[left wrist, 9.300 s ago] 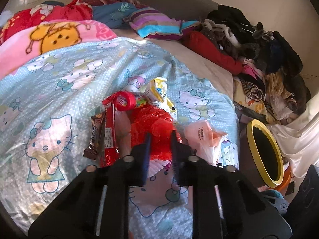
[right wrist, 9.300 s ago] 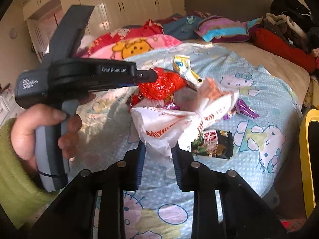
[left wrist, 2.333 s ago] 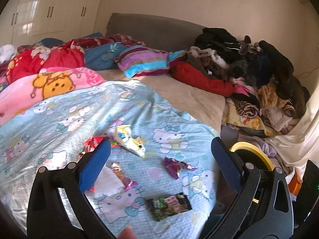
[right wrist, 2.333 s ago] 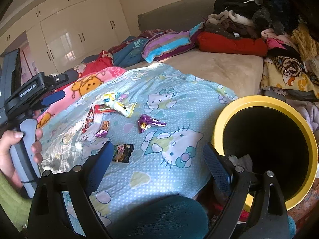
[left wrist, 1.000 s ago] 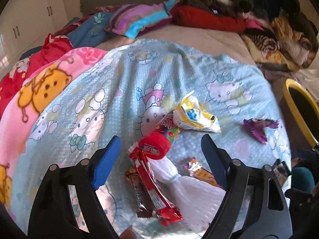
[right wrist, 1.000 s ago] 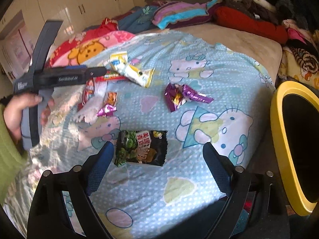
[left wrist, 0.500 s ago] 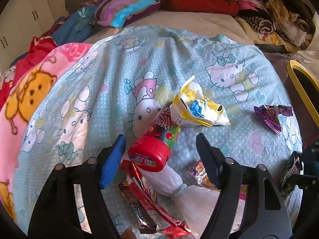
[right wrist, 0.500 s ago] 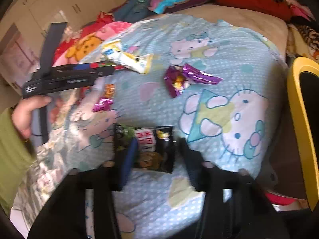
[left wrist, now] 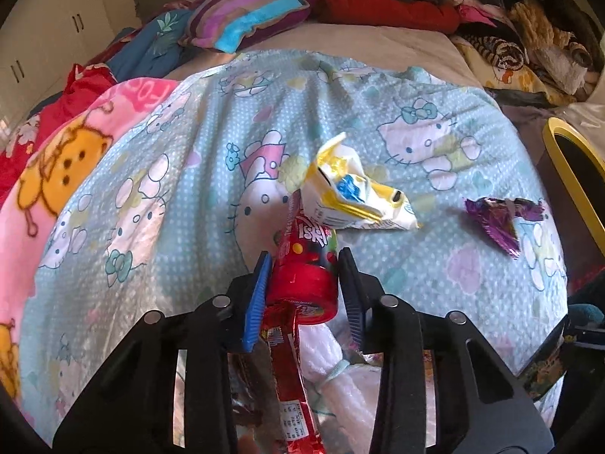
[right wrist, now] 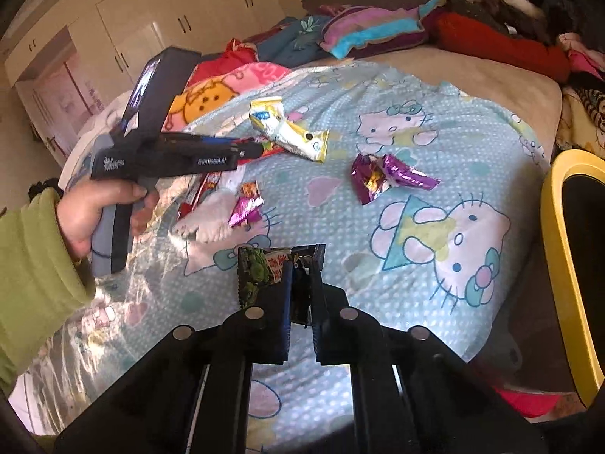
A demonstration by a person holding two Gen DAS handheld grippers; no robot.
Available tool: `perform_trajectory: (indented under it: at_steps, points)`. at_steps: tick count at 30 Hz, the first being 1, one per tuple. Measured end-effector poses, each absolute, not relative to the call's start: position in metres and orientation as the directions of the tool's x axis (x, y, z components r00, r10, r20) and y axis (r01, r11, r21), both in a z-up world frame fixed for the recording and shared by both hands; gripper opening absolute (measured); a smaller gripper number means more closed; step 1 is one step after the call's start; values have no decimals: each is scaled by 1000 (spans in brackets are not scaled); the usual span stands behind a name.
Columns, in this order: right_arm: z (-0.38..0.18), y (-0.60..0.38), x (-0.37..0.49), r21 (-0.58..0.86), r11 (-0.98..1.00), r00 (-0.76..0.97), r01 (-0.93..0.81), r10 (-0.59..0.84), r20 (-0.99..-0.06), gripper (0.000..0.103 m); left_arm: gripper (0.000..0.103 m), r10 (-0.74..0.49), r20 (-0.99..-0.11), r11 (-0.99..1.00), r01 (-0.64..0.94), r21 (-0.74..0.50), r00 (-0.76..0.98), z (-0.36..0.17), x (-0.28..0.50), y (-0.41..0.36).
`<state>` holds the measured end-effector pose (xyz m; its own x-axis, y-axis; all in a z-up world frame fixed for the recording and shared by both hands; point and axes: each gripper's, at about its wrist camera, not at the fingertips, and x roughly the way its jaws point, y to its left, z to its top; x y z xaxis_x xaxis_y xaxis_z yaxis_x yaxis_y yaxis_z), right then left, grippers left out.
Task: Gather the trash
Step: 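Grasp the red candy tube with the left tool while the right tool grasps the dark snack packet, then carry the red tube and snack packet with both tools toward the yellow bin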
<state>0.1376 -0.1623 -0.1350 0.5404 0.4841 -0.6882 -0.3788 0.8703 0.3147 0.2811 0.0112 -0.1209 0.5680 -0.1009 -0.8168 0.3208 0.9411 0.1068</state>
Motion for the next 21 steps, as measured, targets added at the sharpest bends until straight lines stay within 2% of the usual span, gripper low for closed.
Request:
perform_trajectory:
  at_steps: [9, 21]
  points:
    - [-128, -182, 129, 347, 865, 577, -363, 501, -645, 8, 28, -210, -787, 926, 376, 30, 580, -103, 240, -16]
    - [-110, -204, 121, 322, 875, 637, -361, 483, -600, 8, 27, -309, -719, 936, 334, -113, 622, -78, 194, -29]
